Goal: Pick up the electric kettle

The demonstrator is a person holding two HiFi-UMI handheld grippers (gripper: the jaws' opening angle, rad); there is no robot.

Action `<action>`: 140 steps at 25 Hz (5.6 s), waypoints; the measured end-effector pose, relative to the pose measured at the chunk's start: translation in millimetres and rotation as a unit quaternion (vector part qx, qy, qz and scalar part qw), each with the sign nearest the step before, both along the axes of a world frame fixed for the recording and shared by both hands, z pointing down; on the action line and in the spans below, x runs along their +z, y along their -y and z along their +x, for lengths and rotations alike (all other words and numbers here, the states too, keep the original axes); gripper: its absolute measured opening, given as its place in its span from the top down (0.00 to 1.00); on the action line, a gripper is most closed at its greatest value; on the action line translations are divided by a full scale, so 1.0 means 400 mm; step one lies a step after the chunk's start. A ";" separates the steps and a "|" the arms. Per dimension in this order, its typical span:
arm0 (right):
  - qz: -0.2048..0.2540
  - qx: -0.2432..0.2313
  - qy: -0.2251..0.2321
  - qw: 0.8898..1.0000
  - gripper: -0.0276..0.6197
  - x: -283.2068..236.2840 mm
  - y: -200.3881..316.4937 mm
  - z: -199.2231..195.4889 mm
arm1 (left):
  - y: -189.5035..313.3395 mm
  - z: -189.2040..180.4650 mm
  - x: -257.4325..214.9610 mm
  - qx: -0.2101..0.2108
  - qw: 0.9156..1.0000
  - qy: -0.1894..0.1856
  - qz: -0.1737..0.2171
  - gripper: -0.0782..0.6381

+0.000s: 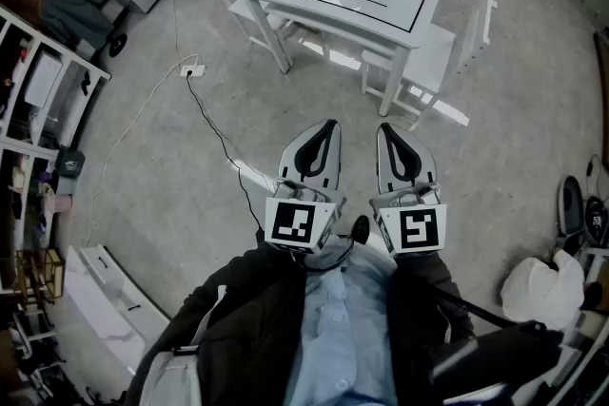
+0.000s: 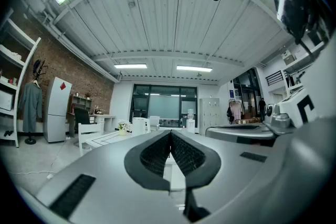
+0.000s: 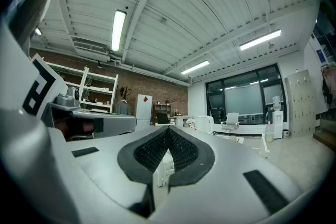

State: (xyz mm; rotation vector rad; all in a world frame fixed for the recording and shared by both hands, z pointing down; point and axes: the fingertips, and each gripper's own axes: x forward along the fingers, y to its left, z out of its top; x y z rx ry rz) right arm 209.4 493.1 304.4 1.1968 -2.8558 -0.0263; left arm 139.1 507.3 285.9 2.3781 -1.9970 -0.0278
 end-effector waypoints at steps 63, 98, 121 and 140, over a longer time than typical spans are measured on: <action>-0.011 0.037 -0.010 0.999 0.93 0.081 0.814 -0.516 | 0.797 -0.539 0.168 0.042 0.998 -0.032 -0.038 0.88; 0.009 0.075 0.018 0.997 0.93 0.045 1.450 -0.451 | 1.463 -0.451 0.120 0.097 0.995 0.002 -0.025 0.88; -0.085 0.182 -0.004 0.980 0.93 0.254 1.659 -0.461 | 1.723 -0.557 0.304 0.140 0.986 -0.022 -0.093 0.88; -0.132 0.314 -0.022 0.940 0.63 0.400 1.729 -0.358 | 1.870 -0.679 0.426 0.090 0.987 -0.058 -0.119 0.79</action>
